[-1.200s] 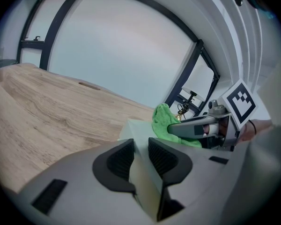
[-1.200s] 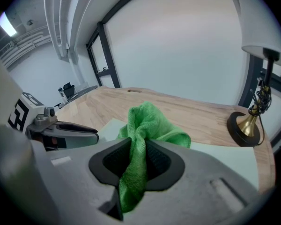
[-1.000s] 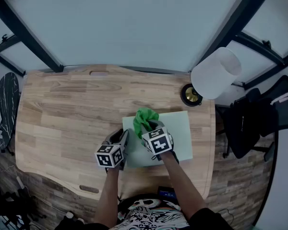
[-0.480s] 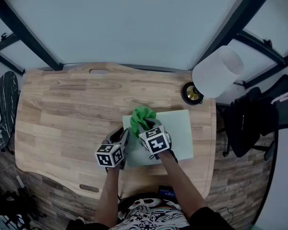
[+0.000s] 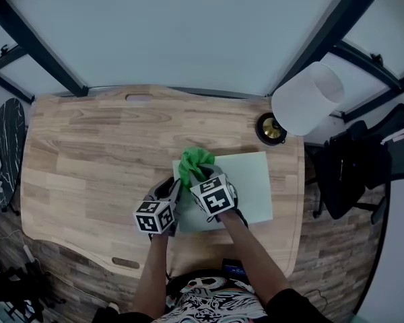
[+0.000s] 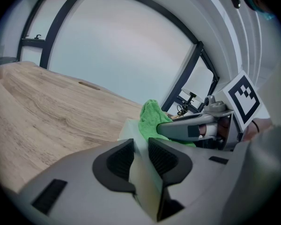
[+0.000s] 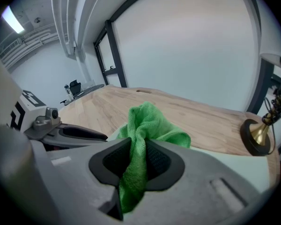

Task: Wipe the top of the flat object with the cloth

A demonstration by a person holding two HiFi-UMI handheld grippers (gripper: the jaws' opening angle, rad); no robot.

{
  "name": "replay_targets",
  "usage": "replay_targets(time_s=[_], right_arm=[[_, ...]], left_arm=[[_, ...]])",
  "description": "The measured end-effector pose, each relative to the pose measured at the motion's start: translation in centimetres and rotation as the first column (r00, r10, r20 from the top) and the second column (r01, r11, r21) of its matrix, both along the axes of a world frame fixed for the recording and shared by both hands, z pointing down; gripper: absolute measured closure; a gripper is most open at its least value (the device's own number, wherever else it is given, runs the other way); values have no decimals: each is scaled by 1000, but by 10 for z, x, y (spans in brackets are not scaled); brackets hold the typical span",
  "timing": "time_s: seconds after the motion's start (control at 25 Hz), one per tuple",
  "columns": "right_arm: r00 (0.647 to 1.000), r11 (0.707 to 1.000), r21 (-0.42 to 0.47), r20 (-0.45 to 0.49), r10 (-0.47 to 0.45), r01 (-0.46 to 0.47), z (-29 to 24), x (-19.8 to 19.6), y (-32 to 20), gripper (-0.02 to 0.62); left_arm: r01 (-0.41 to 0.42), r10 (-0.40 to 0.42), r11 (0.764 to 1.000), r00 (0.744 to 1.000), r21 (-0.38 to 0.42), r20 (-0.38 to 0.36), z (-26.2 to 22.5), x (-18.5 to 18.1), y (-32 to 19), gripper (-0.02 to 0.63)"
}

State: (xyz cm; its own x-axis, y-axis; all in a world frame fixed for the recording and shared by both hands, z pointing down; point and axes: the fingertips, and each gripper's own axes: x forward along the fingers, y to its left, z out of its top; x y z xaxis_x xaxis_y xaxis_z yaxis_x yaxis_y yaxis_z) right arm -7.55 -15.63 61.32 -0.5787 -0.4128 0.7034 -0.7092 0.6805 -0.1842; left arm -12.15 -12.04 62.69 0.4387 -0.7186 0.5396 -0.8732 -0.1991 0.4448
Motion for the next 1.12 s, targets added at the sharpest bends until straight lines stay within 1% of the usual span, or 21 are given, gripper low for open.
replay_targets(time_s=[0.2, 0.44, 0.72, 1.04, 1.12], right_arm=[[1000, 999, 20, 4, -28, 28, -1, -10, -1, 518], [999, 999, 14, 11, -42, 42, -3, -15, 1, 518], [995, 995, 22, 15, -98, 98, -5, -22, 4, 518], [994, 994, 23, 10, -112, 111, -2, -21, 7, 518], [993, 993, 10, 5, -119, 119, -2, -20, 13, 518]], left_arm=[[-1, 1, 1000, 1000, 1, 0, 1, 0, 0, 508], [-1, 1, 1000, 1000, 5, 2, 1, -2, 0, 508], [0, 0, 1000, 1000, 8, -25, 2, -2, 0, 508], [-1, 1, 1000, 1000, 4, 16, 3, -2, 0, 508], [1, -1, 1000, 1000, 3, 21, 3, -2, 0, 508]])
